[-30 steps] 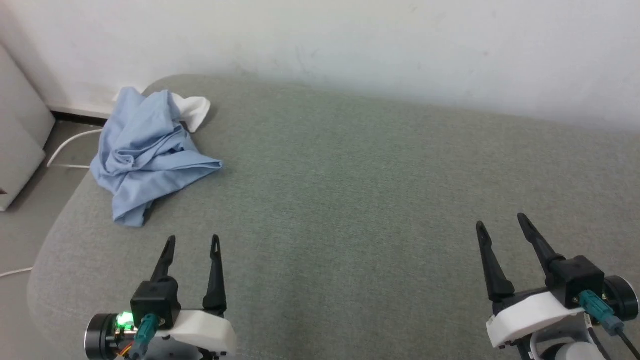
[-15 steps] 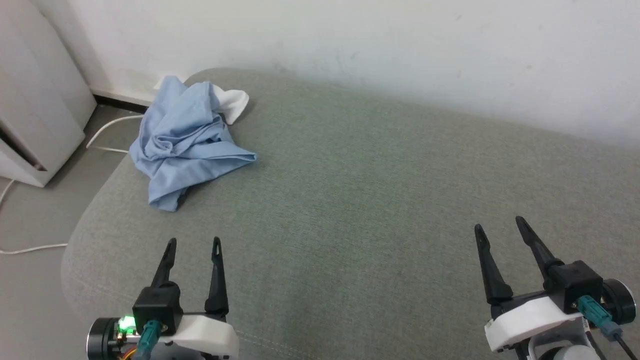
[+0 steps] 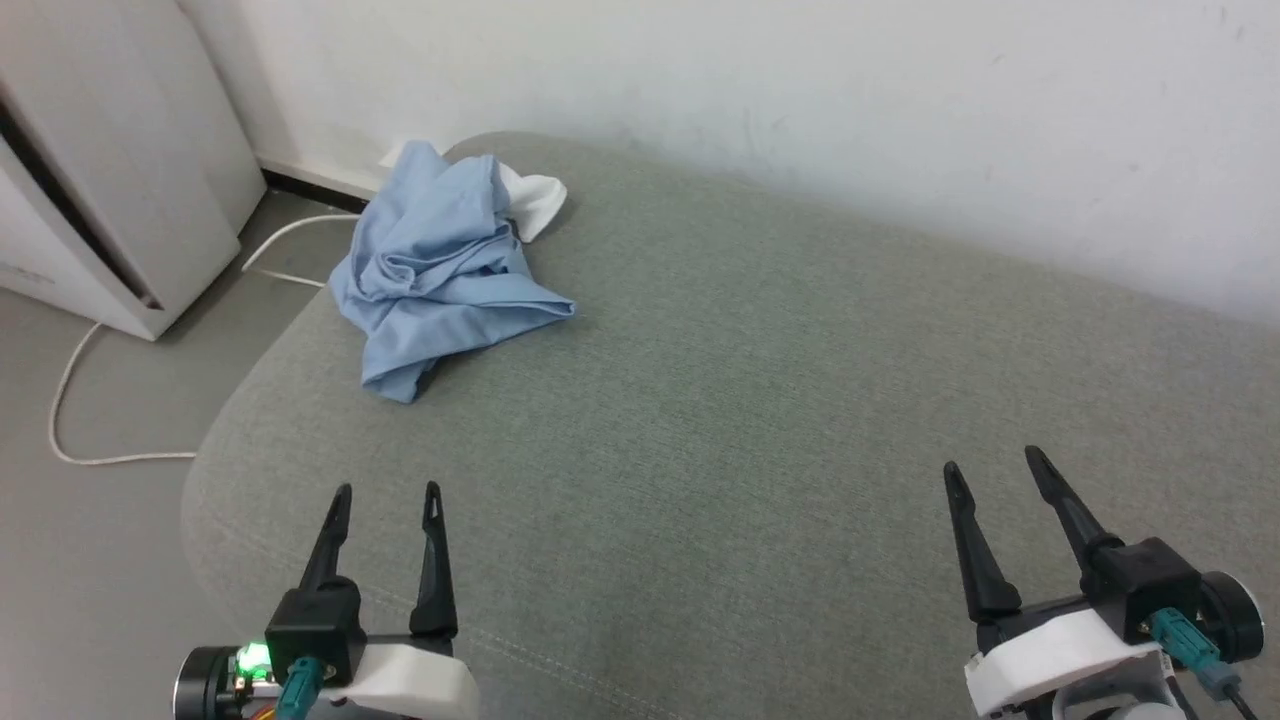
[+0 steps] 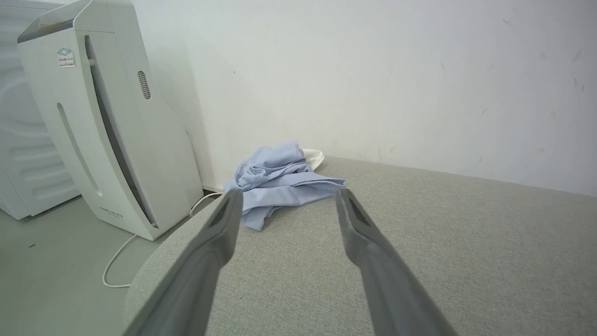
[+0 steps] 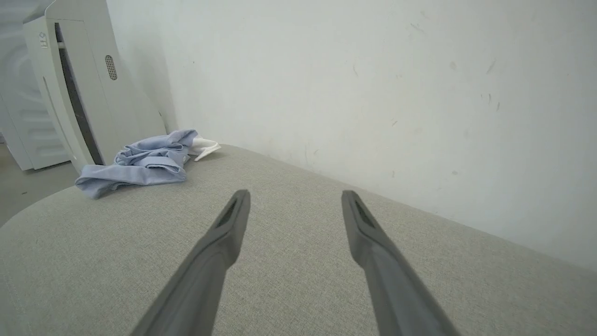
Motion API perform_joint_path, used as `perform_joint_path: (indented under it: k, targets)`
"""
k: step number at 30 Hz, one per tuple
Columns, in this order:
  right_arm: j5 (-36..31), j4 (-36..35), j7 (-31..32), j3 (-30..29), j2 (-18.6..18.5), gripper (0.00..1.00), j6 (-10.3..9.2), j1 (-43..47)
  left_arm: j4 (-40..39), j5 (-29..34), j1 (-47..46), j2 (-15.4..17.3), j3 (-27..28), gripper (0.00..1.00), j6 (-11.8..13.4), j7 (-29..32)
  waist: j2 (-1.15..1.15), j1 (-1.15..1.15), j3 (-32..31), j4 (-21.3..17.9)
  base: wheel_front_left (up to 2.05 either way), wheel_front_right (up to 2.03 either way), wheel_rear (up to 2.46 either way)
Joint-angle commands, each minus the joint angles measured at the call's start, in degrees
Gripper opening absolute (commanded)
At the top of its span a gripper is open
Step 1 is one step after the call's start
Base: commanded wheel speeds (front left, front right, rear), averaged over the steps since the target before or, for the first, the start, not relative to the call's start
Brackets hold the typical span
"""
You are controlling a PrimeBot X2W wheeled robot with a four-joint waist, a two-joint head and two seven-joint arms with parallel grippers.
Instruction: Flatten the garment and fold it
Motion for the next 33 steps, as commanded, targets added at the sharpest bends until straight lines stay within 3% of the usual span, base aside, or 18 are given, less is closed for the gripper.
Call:
perform_joint_path:
  k: [1,33]
  targets:
    - [0.29,0.27,-0.77,0.19,0.16,1.00,-0.09,0.56,-0.15,-0.25,0.86,0.01,-0.09,1.00,0.57,-0.67,0.00,0.00,-0.15,1.02,0.00,0.00,0.00]
    - [0.26,1.48,-4.13,1.23,0.22,1.00,-0.12,1.57,-0.97,-0.36,2.42,-0.02,-1.66,1.00,2.59,-4.03,0.00,0.00,0.40,8.21,0.00,0.00,0.00]
